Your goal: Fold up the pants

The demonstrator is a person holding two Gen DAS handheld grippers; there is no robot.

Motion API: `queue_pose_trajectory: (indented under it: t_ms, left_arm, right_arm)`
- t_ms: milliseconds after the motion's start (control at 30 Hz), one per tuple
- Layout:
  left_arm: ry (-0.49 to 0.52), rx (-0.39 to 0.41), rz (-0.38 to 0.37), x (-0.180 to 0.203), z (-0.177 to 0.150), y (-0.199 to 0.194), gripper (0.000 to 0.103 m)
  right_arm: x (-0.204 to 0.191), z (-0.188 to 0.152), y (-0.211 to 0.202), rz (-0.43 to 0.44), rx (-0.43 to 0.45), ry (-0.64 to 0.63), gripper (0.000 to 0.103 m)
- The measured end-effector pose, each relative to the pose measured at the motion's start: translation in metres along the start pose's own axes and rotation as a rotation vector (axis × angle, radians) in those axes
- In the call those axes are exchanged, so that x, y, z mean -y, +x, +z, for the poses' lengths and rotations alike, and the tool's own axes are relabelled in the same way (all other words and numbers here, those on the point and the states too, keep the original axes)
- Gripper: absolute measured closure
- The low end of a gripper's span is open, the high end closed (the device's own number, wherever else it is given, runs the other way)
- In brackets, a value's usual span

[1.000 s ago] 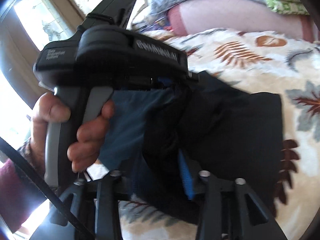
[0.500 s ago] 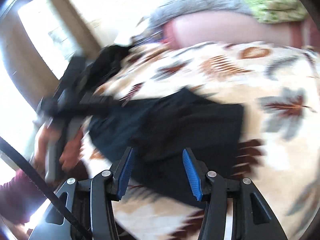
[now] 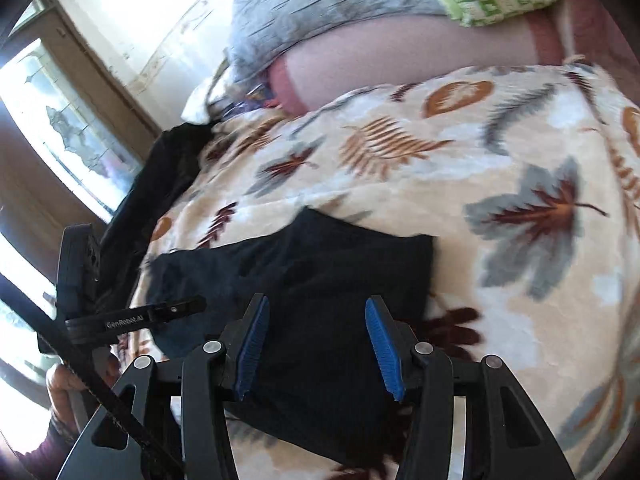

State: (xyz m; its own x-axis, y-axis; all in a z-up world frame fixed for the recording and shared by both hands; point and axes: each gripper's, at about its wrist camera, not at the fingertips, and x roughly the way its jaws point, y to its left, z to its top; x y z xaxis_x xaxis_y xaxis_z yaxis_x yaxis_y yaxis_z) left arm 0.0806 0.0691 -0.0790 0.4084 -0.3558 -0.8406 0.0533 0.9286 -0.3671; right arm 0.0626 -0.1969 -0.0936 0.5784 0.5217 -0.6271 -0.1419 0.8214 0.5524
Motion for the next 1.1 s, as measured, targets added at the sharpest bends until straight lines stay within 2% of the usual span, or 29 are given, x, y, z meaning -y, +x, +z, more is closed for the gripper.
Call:
queue_pose_trajectory:
  t_ms: [67, 133, 233, 267, 300, 333, 367, 400, 467, 567, 700, 900, 1000, 1067, 1100]
  left_arm:
    - [-0.023, 0.018, -0.017, -0.001, -0.010, -0.005, 0.096]
    - [-0.040, 0.032, -0.015, -0.004, -0.019, -0.008, 0.096]
    - [-0.076, 0.042, -0.033, -0.011, -0.027, -0.010, 0.095]
    - [-0.086, 0.047, -0.042, -0.014, -0.029, -0.011, 0.095]
    - [-0.091, 0.053, -0.049, -0.017, -0.031, -0.013, 0.095]
    - [-0.097, 0.064, -0.053, -0.021, -0.033, -0.015, 0.095]
    - [-0.100, 0.073, -0.058, -0.024, -0.035, -0.017, 0.095]
    - [-0.105, 0.085, -0.068, -0.028, -0.036, -0.020, 0.095]
    - [-0.117, 0.095, -0.084, -0.034, -0.037, -0.023, 0.095]
    - [-0.152, 0.106, -0.112, -0.044, -0.038, -0.026, 0.095]
    - [-0.178, 0.115, -0.117, -0.053, -0.041, -0.031, 0.095]
    - [-0.174, 0.130, -0.107, -0.050, -0.043, -0.040, 0.095]
    - [-0.160, 0.130, -0.095, -0.046, -0.041, -0.041, 0.095]
    - [-0.148, 0.128, -0.099, -0.042, -0.037, -0.041, 0.095]
    - [-0.140, 0.127, -0.105, -0.038, -0.036, -0.041, 0.095]
  right_arm:
    - [-0.019, 0.009, 0.024, 0.034, -0.075, -0.026, 0.048]
    - [-0.038, 0.012, 0.045, 0.019, -0.126, -0.071, 0.048]
    - [-0.063, 0.010, 0.084, -0.089, -0.200, -0.156, 0.048]
    - [-0.065, 0.008, 0.092, -0.119, -0.218, -0.169, 0.052]
    - [-0.066, 0.006, 0.101, -0.169, -0.235, -0.187, 0.063]
    - [-0.064, 0.005, 0.103, -0.212, -0.234, -0.190, 0.085]
    - [-0.059, 0.006, 0.100, -0.200, -0.218, -0.151, 0.093]
    - [-0.054, 0.008, 0.093, -0.164, -0.201, -0.101, 0.094]
    - [-0.044, 0.013, 0.078, -0.104, -0.159, -0.024, 0.095]
    - [-0.044, 0.018, 0.065, -0.033, -0.131, 0.024, 0.095]
    - [-0.065, 0.020, 0.077, 0.031, -0.166, 0.037, 0.095]
    - [-0.076, 0.004, 0.119, 0.052, -0.255, 0.042, 0.095]
    - [-0.063, -0.002, 0.128, 0.133, -0.304, 0.110, 0.090]
    - [-0.056, 0.004, 0.115, 0.213, -0.286, 0.169, 0.070]
    - [-0.052, 0.010, 0.101, 0.259, -0.250, 0.186, 0.066]
